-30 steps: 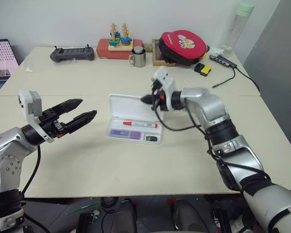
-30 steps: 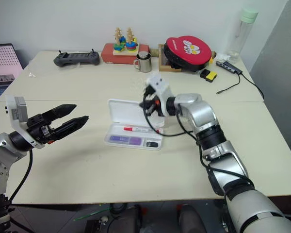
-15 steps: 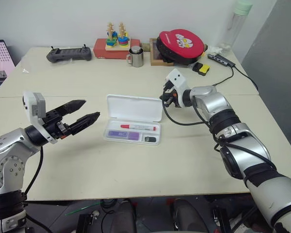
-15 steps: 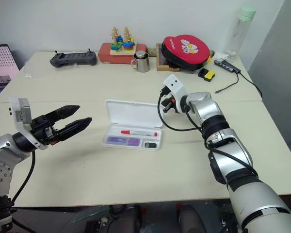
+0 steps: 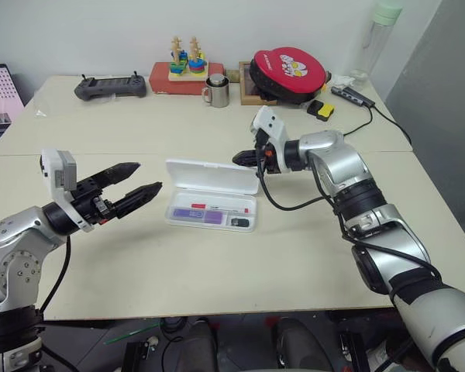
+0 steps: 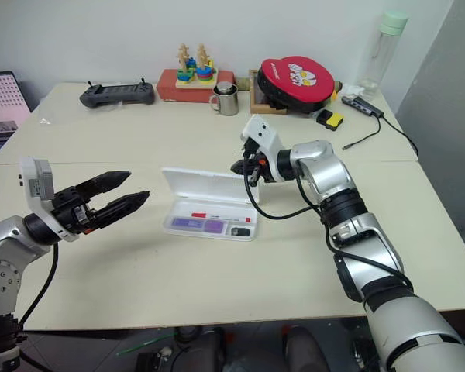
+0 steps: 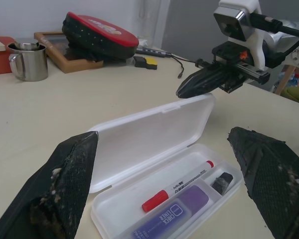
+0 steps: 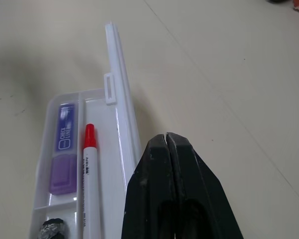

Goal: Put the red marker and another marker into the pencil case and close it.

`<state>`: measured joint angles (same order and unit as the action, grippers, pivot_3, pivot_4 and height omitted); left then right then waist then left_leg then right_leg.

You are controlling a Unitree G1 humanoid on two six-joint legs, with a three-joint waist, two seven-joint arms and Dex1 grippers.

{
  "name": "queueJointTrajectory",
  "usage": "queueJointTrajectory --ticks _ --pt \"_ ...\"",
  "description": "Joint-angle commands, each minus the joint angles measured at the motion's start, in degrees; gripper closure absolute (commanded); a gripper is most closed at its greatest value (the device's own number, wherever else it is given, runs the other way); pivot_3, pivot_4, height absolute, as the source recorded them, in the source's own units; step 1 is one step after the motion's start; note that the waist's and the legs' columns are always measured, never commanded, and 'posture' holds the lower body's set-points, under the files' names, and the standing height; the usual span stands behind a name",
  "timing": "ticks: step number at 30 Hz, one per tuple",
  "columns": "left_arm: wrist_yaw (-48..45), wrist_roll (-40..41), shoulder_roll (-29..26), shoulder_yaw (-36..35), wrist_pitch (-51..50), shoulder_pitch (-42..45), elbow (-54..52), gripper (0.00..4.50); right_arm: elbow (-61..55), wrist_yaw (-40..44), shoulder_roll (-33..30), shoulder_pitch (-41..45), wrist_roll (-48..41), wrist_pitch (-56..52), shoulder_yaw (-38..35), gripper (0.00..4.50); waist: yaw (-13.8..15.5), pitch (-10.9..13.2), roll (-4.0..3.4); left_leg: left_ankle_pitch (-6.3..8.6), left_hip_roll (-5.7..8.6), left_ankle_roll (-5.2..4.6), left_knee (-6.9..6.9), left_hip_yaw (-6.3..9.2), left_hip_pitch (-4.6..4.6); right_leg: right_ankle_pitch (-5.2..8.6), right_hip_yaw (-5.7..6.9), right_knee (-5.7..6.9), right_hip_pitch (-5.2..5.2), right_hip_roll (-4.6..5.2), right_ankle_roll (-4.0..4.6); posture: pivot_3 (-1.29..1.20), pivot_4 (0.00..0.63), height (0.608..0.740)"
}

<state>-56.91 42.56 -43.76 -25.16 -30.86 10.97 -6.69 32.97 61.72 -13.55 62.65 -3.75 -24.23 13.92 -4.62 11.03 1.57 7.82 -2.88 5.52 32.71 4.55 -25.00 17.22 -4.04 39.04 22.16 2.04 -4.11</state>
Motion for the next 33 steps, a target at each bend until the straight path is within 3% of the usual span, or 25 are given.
queueJointTrajectory --ticks 1,9,17,25,28,30,33 --pt "-0.24 0.18 -1.44 -0.24 0.06 0.08 -2.04 0.0 -5.3 1.78 -0.67 -2.86 1.83 -1.14 4.23 4.48 -0.03 0.0 0.0 0.0 0.0 0.0 0.0 0.0 0.01 0.0 0.0 0.02 0.0 0.0 0.0 0.0 0.15 0.74" --pt "-1.77 -0.23 -3.03 0.88 -0.76 -3.25 -4.14 0.0 -13.46 0.48 -0.42 -10.68 4.37 -3.88 10.26 4.48 -0.02 -0.01 0.01 0.0 0.0 0.0 0.0 0.0 0.01 0.01 -0.01 0.0 0.0 0.0 0.0 0.0 0.15 0.74" --pt "-2.12 -2.41 -4.06 2.78 -0.52 -3.81 -3.71 0.0 -11.01 -5.05 0.53 -15.41 8.02 -5.17 12.87 4.48 -0.05 -0.06 0.07 0.0 -0.01 0.0 0.06 0.0 0.18 0.02 -0.02 0.01 -0.11 0.0 -0.06 0.0 0.15 0.74" --pt "-0.5 -5.85 -3.82 4.85 0.26 -2.05 -1.35 0.0 -17.82 -5.54 0.94 -17.59 0.24 -7.52 4.2 4.48 0.02 -0.09 0.09 0.0 -0.01 0.0 0.11 0.02 0.28 0.02 -0.01 -0.01 -0.25 0.0 -0.14 0.0 0.15 0.74" --pt "6.06 -7.63 -0.62 5.24 -0.01 1.8 1.4 0.0 -24.66 -7.3 -1.11 -20.46 -4.96 -7.2 -3.98 4.04 0.9 -0.06 0.06 -0.01 -0.01 0.0 0.1 0.03 0.2 0.01 0.0 -0.01 -0.22 0.0 -0.12 0.0 0.15 0.74" --pt "11.22 -10.73 1.79 5.47 1.96 4.84 5.72 0.0 -28.38 -9.65 -2.43 -22.15 -7.33 -8.49 -8.69 3.5 1.51 -0.05 0.05 0.0 0.0 0.0 0.12 0.02 0.13 0.01 -0.01 -0.05 -0.19 0.0 -0.12 0.0 0.15 0.74" --pt "13.54 -13.33 2.88 5.96 3.78 6.35 8.5 0.0 -30.31 -12.49 -3.41 -23.31 -7.96 -8.14 -10.86 2.79 1.71 -0.06 0.07 0.0 0.01 0.0 0.11 0.02 0.11 -0.01 0.0 -0.06 -0.18 0.0 -0.09 0.0 0.15 0.74"
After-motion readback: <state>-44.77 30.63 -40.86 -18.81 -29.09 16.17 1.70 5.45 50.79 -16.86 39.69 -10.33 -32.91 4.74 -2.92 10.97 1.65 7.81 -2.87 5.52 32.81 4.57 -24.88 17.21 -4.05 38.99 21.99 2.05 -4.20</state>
